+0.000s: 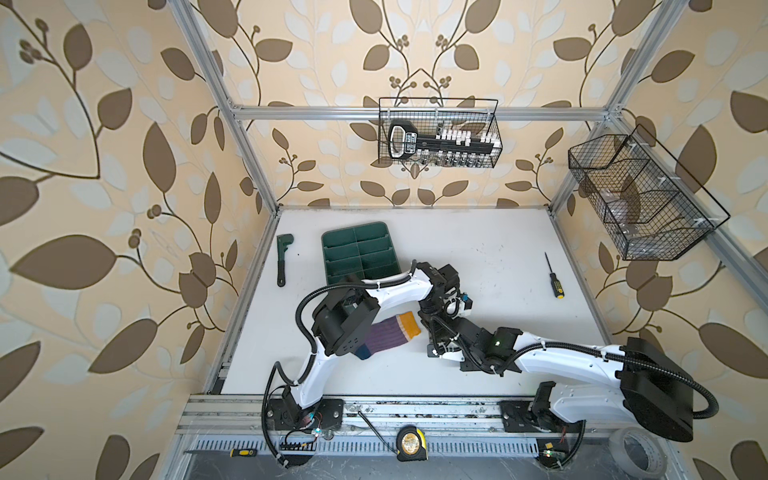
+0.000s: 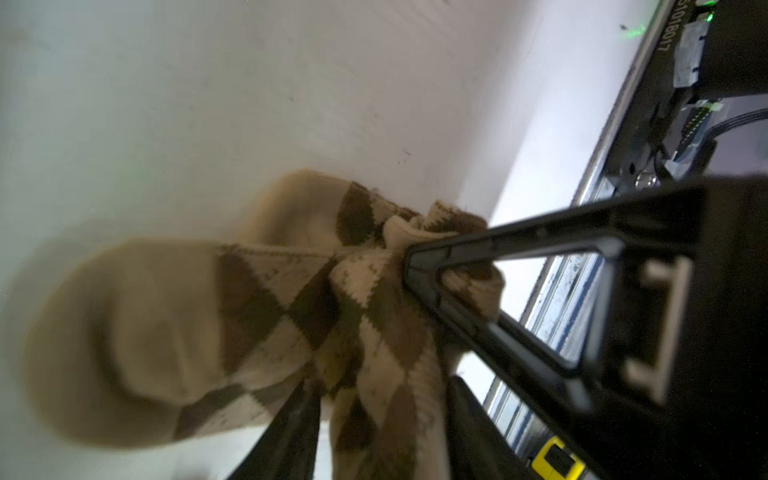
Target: Roll the socks
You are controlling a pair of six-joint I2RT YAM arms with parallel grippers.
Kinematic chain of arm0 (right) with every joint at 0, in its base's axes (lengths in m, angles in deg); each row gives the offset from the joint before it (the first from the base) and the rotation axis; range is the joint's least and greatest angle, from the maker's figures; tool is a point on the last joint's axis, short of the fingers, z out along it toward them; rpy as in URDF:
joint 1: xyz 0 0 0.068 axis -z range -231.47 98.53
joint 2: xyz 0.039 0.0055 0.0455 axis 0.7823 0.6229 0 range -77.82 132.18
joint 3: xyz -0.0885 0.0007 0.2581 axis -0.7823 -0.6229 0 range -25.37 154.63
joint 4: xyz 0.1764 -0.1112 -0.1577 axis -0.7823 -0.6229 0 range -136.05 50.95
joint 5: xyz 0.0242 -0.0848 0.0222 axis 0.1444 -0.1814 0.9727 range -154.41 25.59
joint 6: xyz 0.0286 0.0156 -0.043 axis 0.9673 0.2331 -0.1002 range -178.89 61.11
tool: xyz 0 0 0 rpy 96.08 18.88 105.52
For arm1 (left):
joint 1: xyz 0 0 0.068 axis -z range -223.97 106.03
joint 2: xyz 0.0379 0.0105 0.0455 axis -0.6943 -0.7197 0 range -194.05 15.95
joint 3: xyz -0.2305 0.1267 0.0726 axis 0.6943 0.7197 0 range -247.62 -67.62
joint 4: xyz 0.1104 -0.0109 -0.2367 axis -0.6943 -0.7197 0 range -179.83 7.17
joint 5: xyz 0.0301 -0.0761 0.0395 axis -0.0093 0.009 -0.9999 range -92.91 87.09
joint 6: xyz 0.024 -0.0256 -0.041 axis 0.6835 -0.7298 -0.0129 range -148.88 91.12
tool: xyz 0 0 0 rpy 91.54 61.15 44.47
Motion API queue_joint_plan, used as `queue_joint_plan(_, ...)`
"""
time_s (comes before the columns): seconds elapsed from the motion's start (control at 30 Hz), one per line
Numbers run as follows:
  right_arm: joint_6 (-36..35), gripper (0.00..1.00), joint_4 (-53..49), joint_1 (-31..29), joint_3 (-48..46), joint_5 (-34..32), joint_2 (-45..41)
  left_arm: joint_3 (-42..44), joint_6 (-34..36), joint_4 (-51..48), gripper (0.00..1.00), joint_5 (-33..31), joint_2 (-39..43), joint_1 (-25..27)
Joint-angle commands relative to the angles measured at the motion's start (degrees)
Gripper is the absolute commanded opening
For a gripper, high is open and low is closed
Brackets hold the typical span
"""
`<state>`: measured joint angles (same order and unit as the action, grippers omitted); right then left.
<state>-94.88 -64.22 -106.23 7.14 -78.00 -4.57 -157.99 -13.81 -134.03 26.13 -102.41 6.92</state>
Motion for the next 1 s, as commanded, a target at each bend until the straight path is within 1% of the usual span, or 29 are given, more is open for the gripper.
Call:
queue_joint_plan(0.0,2.2,0.0,-9.6,0.6,0.0,6.1,0.7,2.4,2.7,2.6,0.51,-5.2,8.3,-0.9)
queue_joint_plan(0.1,2.5,0.0,-10.3,1.2,0.0,7.3,0.4,5.6,2.6,5.3,0.51,-11.2,13.6,-1.5)
queue_joint_plan(0.2,2.5,0.0,-11.9,2.5,1.2,10.0,0.9,10.6,0.7,10.1,0.51,-21.5,21.4,-1.5)
queue_joint_plan(0.27,2.2,0.0,-13.4,3.7,2.3,12.0,2.1,15.3,-0.4,14.8,0.51,-29.3,29.2,-1.5)
queue_joint_plan(0.33,2.1,0.0,-14.7,5.2,3.4,14.6,3.8,19.8,-1.2,18.6,0.52,-35.6,38.7,-1.5)
queue_joint_plan(0.37,2.2,0.0,-15.4,6.3,4.1,16.4,4.7,21.6,-1.5,19.8,0.54,-37.4,43.6,-1.5)
queue_joint_plan(0.47,2.8,0.0,-16.8,9.3,6.4,21.5,7.9,24.7,0.2,18.9,0.55,-36.2,56.6,-0.5)
queue_joint_plan(0.5,2.7,0.0,-17.4,9.9,7.0,23.0,8.9,25.4,1.6,18.2,0.56,-34.4,59.7,0.1)
queue_joint_plan(0.53,2.5,0.0,-17.9,10.6,7.7,24.4,10.1,26.1,3.0,17.3,0.58,-34.2,63.1,1.8)
queue_joint_plan(0.6,2.2,0.0,-18.6,11.6,8.9,26.9,12.2,27.0,5.3,15.2,0.6,-36.4,66.6,6.6)
queue_joint_plan(0.7,1.3,0.0,-19.4,13.5,10.6,30.7,15.1,28.0,5.3,11.8,0.6,-43.2,65.5,16.6)
queue_joint_plan(0.73,0.7,0.0,-19.8,14.4,11.3,32.6,16.2,29.4,5.2,11.7,0.6,-45.8,64.0,20.9)
queue_joint_plan(0.8,0.1,0.0,-20.3,15.5,12.6,35.3,18.1,32.1,6.1,12.4,0.59,-50.7,59.3,28.0)
queue_joint_plan(0.83,-0.3,0.0,-20.9,16.0,13.4,36.0,19.3,33.6,7.1,13.5,0.6,-53.4,55.6,31.2)
queue_joint_plan(0.9,-0.8,0.0,-22.0,16.8,14.7,37.0,21.6,34.8,8.6,15.3,0.6,-57.4,48.6,35.3)
queue_joint_plan(0.97,-0.6,0.0,-22.4,17.1,15.6,37.2,23.5,35.3,10.3,18.2,0.6,-59.6,42.0,36.6)
